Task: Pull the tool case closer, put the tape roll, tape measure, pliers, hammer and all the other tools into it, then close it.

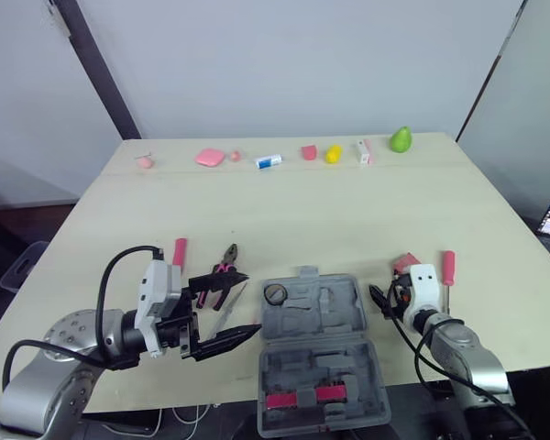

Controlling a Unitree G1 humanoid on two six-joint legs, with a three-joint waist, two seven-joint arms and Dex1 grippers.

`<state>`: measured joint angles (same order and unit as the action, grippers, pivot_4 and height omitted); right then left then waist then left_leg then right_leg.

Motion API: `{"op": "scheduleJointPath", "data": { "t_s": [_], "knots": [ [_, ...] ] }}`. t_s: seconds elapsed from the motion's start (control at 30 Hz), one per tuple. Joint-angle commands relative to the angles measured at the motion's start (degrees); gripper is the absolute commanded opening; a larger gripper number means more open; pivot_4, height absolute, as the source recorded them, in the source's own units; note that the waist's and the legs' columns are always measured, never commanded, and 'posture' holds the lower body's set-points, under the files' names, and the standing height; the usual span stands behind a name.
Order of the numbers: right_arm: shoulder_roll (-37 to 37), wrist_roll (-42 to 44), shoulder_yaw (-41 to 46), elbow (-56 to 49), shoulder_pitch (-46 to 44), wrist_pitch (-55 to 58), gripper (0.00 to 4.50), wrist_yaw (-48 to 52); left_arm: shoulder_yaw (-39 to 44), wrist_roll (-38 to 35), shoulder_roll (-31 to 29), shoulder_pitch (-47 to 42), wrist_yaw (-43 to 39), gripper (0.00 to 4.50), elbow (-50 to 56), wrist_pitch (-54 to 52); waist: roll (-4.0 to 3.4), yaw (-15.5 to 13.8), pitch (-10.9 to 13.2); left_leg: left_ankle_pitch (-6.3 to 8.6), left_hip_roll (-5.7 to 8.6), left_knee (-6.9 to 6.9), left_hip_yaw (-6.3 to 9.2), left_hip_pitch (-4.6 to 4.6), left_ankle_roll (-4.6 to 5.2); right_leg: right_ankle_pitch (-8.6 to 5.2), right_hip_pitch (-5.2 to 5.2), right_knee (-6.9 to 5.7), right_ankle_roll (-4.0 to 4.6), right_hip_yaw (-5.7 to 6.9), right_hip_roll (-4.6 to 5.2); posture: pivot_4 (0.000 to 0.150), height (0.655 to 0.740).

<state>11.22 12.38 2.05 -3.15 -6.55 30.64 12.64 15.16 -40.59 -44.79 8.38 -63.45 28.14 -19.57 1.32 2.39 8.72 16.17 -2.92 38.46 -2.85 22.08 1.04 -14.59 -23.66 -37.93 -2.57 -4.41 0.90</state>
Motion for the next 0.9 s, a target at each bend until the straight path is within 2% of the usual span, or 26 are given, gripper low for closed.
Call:
{"op": "scheduleJointPath", "data": {
  "t_s": [0.03,0.2,0.9],
  "knots": [
    [-0.7,0.0,1.7,0.2,-0.1,0.3,2.64,-1.7,0.7,0.2,-0.2,-0.3,-0.1,4.5,0.1,0.7,0.01,0.0,0.0,0.0,0.0,0.0,0.0,0.0,0.0,0.0,0.0,0.0,0.0,0.0,0.0,0.15,0.74],
    [-2.4,0.5,3.5,0.7,-0.7,1.1,0.06,-3.5,0.5,0.3,0.1,-0.3,0.1,4.5,0.0,0.8,0.0,0.1,0.0,0.0,-0.01,-0.02,0.0,0.0,0.0,0.0,0.0,0.0,0.0,0.0,-0.01,0.15,0.74],
    [-1.8,1.4,2.6,-0.2,-1.0,3.7,0.06,0.2,-0.1,1.3,0.7,-0.6,-0.2,4.5,-0.6,1.5,0.0,0.1,0.0,0.0,-0.03,-0.02,-0.02,-0.02,0.0,0.0,0.0,0.0,0.0,-0.02,-0.01,0.15,0.74]
  ]
}}
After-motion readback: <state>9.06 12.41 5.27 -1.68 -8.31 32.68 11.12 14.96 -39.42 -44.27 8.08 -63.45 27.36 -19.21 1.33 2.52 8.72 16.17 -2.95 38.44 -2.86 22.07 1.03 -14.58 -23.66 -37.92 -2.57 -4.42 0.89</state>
